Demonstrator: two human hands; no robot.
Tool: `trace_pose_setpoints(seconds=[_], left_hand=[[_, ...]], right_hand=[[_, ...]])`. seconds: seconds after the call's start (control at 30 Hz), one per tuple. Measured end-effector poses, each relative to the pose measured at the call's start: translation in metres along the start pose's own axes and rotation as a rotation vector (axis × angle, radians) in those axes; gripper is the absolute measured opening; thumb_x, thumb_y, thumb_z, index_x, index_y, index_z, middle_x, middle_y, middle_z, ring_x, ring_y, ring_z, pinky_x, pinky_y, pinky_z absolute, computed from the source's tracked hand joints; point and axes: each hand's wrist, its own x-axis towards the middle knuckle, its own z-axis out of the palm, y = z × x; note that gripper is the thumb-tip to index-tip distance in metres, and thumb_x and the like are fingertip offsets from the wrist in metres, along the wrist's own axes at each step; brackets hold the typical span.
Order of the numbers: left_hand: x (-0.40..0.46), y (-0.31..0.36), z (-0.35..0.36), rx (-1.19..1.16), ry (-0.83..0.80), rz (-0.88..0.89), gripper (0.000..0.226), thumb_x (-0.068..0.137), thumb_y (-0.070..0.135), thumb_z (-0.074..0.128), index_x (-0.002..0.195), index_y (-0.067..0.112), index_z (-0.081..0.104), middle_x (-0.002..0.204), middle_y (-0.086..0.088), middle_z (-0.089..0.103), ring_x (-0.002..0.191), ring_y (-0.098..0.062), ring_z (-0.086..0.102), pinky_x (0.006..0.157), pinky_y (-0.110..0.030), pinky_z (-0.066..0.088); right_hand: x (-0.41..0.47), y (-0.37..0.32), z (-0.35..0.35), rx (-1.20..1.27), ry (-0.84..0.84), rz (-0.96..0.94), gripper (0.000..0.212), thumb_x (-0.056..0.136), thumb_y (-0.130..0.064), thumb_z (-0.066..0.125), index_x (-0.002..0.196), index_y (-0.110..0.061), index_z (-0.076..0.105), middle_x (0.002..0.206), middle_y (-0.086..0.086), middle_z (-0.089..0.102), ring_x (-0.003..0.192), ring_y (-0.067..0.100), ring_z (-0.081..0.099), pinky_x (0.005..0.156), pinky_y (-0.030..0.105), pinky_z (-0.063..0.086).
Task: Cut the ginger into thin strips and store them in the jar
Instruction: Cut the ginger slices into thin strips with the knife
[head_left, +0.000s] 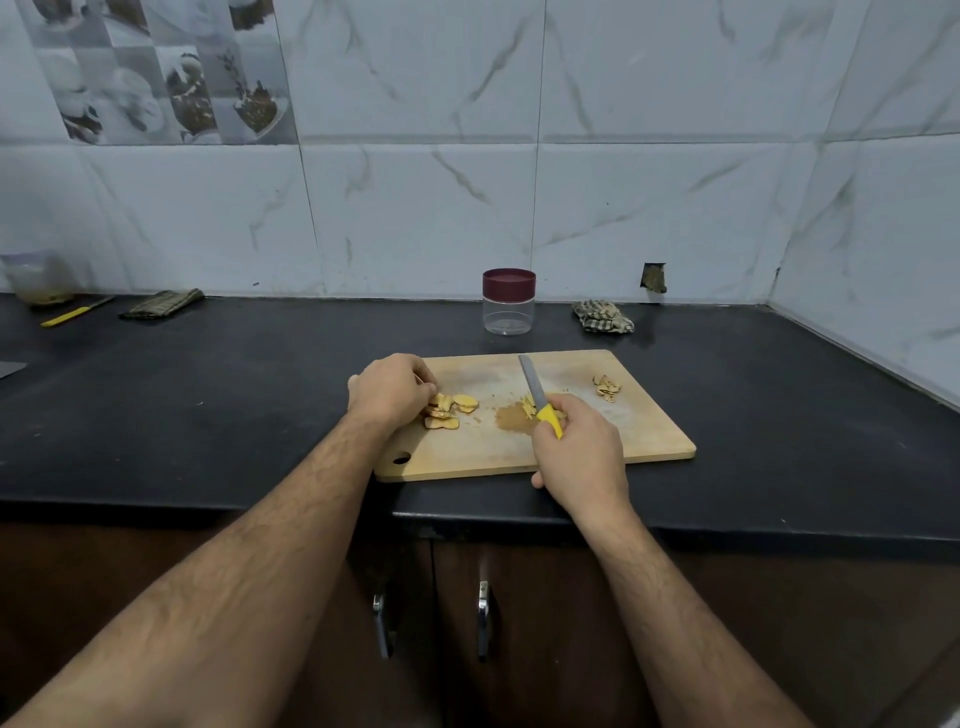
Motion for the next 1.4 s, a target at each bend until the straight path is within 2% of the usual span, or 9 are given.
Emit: trace_pose_setpoints(seconds=[0.23,0.4,0.53,0.6,0.7,0.83,1.03,1.2,1.4], left_hand=[[-0.002,0.019,-0.003,-0.227,0.065,0.045,0.011,0.087,0.032,0.073,0.076,0.032,0.069,0.080,0.016,0.067,0.082,-0.004,0.064,0.084,-0.038,0.055],[-0.016,0.050,0.006,-0.246,-0.076,0.166,0.008,0.079,0.030,0.080,0.072,0.030,0.075,0.075,0.016,0.071,0.078,-0.003,0.067,0.068,-0.027,0.055],[-0.023,0.057,0.022,-0.131,-0.148,0.201,0.013,0.080,0.031,0.077,0.068,0.032,0.074,0.077,0.015,0.073,0.081,-0.005,0.066,0.080,-0.036,0.056],[-0.027,0.057,0.025,-0.111,-0.119,0.214,0.004,0.083,0.033,0.074,0.084,0.030,0.077,0.090,0.013,0.074,0.091,-0.008,0.065,0.086,-0.036,0.054],[-0.029,0.053,0.023,-0.108,-0.030,0.207,0.021,0.089,0.031,0.069,0.109,0.026,0.074,0.109,0.009,0.072,0.106,-0.013,0.064,0.095,-0.036,0.051],[-0.032,0.051,0.022,-0.040,0.005,0.213,0.020,0.090,0.035,0.068,0.106,0.026,0.074,0.108,0.009,0.072,0.106,-0.015,0.063,0.093,-0.037,0.051],[-0.040,0.067,0.027,0.112,-0.031,0.232,0.016,0.087,0.042,0.068,0.097,0.032,0.075,0.101,0.010,0.072,0.102,-0.016,0.062,0.091,-0.035,0.046],[-0.034,0.063,0.027,0.095,-0.074,0.191,0.013,0.083,0.041,0.071,0.092,0.033,0.076,0.100,0.011,0.072,0.103,-0.014,0.061,0.096,-0.039,0.044],[-0.026,0.058,0.025,0.073,-0.146,0.200,0.008,0.084,0.039,0.073,0.090,0.037,0.076,0.100,0.015,0.072,0.105,-0.012,0.062,0.098,-0.038,0.046]], right_hand=[[-0.001,0.000,0.000,-0.004,0.007,-0.020,0.030,0.096,-0.013,0.044,0.121,-0.018,0.060,0.100,-0.006,0.064,0.044,0.006,0.063,0.042,0.007,0.037],[-0.001,0.001,0.000,0.024,0.025,-0.014,0.027,0.095,-0.012,0.045,0.118,-0.017,0.058,0.089,-0.006,0.066,0.043,0.006,0.063,0.048,0.006,0.039],[0.000,0.002,0.000,0.076,0.027,0.013,0.024,0.095,-0.014,0.048,0.115,-0.018,0.060,0.090,-0.001,0.068,0.046,0.009,0.066,0.049,0.011,0.043],[-0.001,0.002,0.000,0.087,0.027,0.015,0.023,0.094,-0.014,0.048,0.113,-0.018,0.061,0.089,-0.002,0.068,0.046,0.010,0.066,0.056,0.020,0.049],[-0.001,0.004,-0.001,0.099,0.018,0.005,0.020,0.094,-0.013,0.049,0.108,-0.020,0.060,0.085,-0.003,0.068,0.047,0.012,0.067,0.059,0.030,0.053],[0.000,0.003,-0.001,0.127,-0.013,0.020,0.015,0.094,-0.014,0.049,0.096,-0.027,0.056,0.082,-0.002,0.068,0.048,0.015,0.068,0.062,0.039,0.057],[0.004,0.002,-0.010,0.224,-0.086,0.152,0.015,0.095,-0.010,0.049,0.089,-0.014,0.062,0.073,0.006,0.066,0.052,0.019,0.069,0.044,0.027,0.047],[0.002,-0.007,-0.026,-0.321,-0.186,0.130,0.017,0.097,-0.027,0.044,0.093,-0.017,0.056,0.063,0.000,0.069,0.054,0.017,0.068,0.058,0.032,0.052],[-0.009,-0.026,-0.032,-0.628,-0.262,0.097,0.007,0.098,-0.021,0.044,0.104,-0.020,0.047,0.095,0.001,0.059,0.084,0.023,0.056,0.064,0.032,0.037]])
